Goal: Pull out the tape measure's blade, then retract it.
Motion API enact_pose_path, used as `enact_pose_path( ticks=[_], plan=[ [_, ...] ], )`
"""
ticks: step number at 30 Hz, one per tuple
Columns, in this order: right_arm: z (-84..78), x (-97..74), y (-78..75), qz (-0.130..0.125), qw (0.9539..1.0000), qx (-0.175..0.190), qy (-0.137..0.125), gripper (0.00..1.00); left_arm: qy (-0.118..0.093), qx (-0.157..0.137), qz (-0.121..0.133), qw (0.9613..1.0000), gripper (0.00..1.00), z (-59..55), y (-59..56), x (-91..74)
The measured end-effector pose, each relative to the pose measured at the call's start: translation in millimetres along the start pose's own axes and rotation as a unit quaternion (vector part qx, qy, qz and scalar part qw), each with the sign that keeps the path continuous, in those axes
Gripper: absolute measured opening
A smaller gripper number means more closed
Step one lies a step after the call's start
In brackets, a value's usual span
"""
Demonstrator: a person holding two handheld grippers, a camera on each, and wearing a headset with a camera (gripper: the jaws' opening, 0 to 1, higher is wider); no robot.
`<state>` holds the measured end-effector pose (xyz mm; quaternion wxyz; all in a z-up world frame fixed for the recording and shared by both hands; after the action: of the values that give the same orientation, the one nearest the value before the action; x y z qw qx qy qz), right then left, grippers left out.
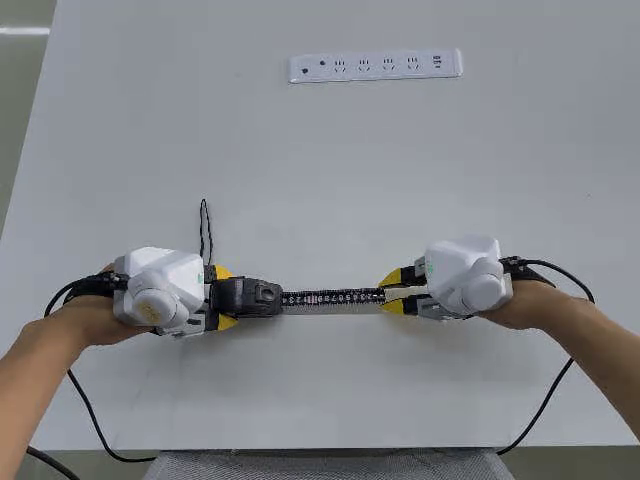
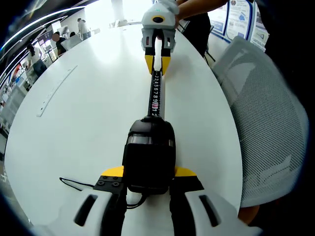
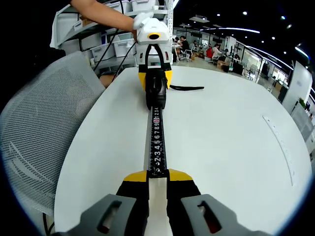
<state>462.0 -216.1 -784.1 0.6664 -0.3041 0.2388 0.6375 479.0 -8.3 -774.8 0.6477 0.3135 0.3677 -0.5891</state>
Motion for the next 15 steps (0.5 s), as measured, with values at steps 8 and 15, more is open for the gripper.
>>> enact_pose_path(
  ticks=[8,15],
  plan=[
    [-4.0,-2.8,0.6,-0.001,1.0,0.003,0.001,0.1,0.0,0.0,0.0,1.0,0.29,-0.2,-0.3,0.4],
    [-7.3,-6.2,1.0,-0.002,1.0,0.004,0.004,0.1,0.002,0.001,0.0,1.0,0.29,0.1,-0.6,1.0]
  ],
)
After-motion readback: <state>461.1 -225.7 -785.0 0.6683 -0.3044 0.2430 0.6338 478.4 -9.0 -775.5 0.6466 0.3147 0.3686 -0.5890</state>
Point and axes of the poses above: the centre of the closed fingertips' face, and the gripper's own axes: x roughly forward along the fingers, y roughly to its left, z roughly out of its top, the point moved 2 cm from there along -x, roughly backward along the fingers, and after that the axes turned 7 degrees about -x, right-handed, at the moved point
